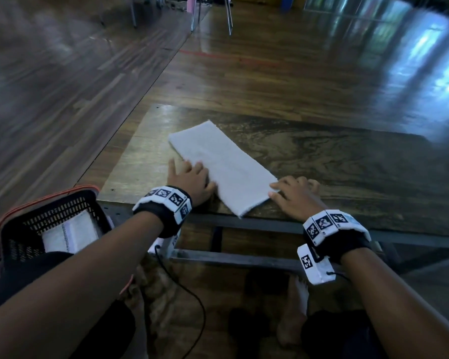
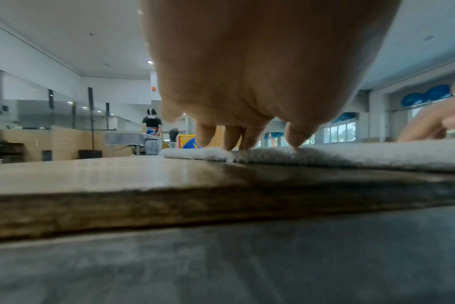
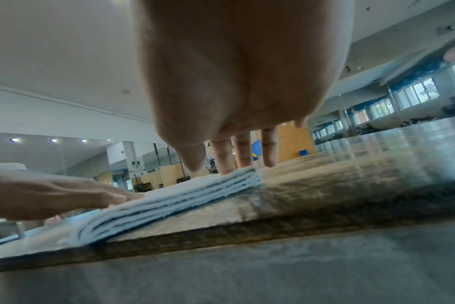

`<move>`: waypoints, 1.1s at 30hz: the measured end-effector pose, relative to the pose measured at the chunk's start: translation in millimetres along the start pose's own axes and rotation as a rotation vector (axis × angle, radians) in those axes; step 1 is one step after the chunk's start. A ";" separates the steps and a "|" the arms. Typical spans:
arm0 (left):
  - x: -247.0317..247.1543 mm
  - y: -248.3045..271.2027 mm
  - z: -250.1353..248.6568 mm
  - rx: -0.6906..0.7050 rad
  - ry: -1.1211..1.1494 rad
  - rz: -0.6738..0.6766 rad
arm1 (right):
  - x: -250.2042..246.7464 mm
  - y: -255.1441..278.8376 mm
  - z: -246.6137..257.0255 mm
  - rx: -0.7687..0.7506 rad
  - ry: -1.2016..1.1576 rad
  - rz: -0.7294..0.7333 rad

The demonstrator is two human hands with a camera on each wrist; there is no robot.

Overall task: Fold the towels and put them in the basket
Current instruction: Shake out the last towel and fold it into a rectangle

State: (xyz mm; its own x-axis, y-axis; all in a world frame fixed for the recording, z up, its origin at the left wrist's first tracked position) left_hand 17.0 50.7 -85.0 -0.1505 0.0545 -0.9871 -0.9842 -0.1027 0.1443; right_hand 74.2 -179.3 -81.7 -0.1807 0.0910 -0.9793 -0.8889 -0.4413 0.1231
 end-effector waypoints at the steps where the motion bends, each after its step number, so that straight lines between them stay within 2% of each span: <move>1: 1.1 -1.2 4.2 -0.017 -0.008 -0.008 | 0.7 0.7 4.2 -0.023 -0.013 0.000; 4: -1.4 3.9 -1.3 0.045 -0.032 -0.098 | -3.9 -0.1 4.3 -0.047 -0.047 -0.036; 8: -2.2 36.2 -56.2 0.493 0.002 -0.205 | -19.2 -7.0 -15.3 0.058 -0.117 -0.117; 10: -3.4 56.4 -77.2 0.621 0.022 -0.311 | -20.5 -9.3 -22.1 0.125 -0.129 -0.118; 14: -3.9 69.5 -74.1 0.560 0.183 -0.481 | -15.6 -11.6 -22.2 0.211 -0.087 -0.016; 17: -3.5 68.2 -76.7 0.520 0.139 -0.506 | -17.4 -13.6 -18.3 0.220 -0.065 0.034; 22: -12.6 65.6 -75.4 0.486 0.196 -0.509 | -15.9 -16.7 -11.8 0.222 -0.140 -0.006; 26: -25.9 74.4 -73.4 0.456 0.261 -0.547 | -16.6 -7.5 -21.2 0.267 -0.601 0.043; 29: -53.6 92.9 -81.6 0.430 0.293 -0.670 | -34.0 11.6 -36.1 0.268 -0.927 0.028; 33: -91.0 126.1 -100.0 0.427 0.473 -0.803 | -61.6 53.7 -53.2 0.138 -1.380 -0.066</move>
State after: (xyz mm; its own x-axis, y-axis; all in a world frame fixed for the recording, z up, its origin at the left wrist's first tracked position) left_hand -84.1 -66.6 16.1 0.5285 -0.4555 -0.7163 -0.7434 0.1591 -0.6497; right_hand 60.0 -256.1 -23.3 -0.3303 0.9428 -0.0447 -0.9314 -0.3179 0.1770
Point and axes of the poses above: each hand's wrist, its own y-axis away from the middle knuckle, its own x-axis out of the palm, z = x × y, the point moved 8 cm from there along -y, towards the middle knuckle, and after that the axes turned 6 degrees about -y, right-handed, at the moved point
